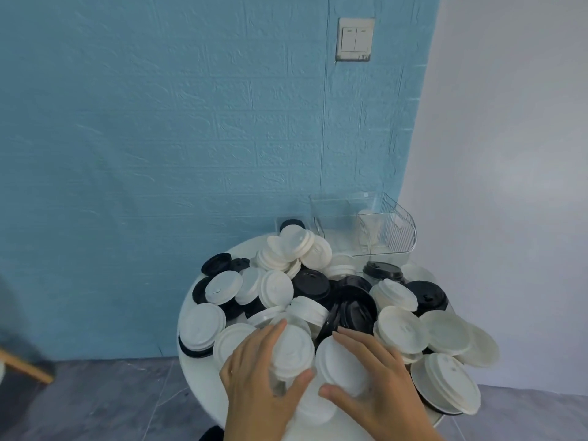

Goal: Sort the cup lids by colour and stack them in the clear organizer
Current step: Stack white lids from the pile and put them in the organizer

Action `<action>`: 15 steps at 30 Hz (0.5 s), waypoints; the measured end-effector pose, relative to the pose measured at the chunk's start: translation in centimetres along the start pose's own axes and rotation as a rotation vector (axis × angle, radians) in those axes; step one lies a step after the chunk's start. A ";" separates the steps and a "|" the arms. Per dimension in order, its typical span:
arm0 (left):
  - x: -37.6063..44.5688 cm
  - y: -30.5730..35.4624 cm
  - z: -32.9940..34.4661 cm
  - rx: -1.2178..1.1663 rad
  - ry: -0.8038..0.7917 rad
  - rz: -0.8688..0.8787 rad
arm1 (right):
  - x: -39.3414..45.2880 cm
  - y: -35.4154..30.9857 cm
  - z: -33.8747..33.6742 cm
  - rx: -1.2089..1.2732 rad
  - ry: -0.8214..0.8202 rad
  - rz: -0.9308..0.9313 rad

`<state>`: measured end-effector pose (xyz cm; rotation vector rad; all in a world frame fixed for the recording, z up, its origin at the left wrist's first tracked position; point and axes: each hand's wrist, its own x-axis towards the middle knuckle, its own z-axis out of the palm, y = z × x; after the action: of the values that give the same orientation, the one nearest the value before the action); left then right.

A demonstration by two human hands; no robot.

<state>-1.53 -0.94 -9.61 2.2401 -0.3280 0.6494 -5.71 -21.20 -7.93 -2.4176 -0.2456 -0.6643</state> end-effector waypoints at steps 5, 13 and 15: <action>0.3 1.6 -1.3 -0.188 0.064 0.025 | 1.5 -1.8 -1.4 0.207 0.097 0.000; 0.6 3.6 -1.2 -0.255 0.068 0.073 | 3.9 -5.8 -1.1 0.342 -0.144 0.028; 0.2 3.7 -1.1 -0.271 0.077 0.060 | 4.0 -6.1 -1.2 0.346 -0.171 0.054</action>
<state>-3.27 -2.62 -6.62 1.9484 -0.4202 0.6786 -4.78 -17.04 -1.95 -2.1393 -0.3343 -0.3561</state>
